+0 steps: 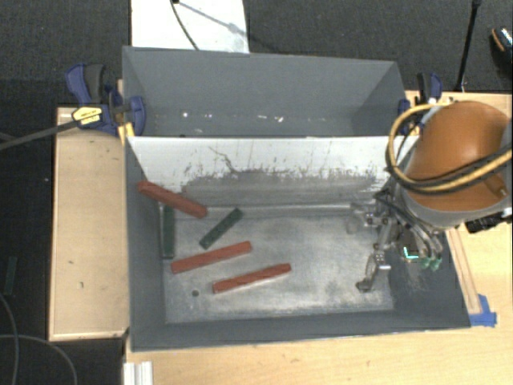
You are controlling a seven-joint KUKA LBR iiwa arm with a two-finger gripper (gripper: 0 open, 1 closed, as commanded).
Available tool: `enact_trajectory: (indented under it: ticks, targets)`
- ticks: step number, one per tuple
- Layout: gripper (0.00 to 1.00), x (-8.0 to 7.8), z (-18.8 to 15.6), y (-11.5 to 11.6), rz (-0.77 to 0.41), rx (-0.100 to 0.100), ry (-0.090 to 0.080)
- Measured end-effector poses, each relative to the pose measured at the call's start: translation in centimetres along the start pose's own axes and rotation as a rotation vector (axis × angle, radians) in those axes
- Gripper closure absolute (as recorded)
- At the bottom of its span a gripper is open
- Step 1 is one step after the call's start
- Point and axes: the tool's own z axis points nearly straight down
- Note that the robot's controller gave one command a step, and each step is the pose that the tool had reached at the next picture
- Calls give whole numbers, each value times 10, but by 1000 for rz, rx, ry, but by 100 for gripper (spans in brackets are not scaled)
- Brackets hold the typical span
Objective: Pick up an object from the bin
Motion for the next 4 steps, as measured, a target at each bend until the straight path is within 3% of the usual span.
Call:
enact_trajectory:
  ticks: [1, 2, 3, 4]
  targets:
    - [0, -10, 146, 63, -205, -1, 0]
    - [0, -79, 141, 110, -171, -3, -15]
    - [100, -76, 142, 107, -169, 0, -8]
    - [100, -46, -20, 123, -153, -1, -15]
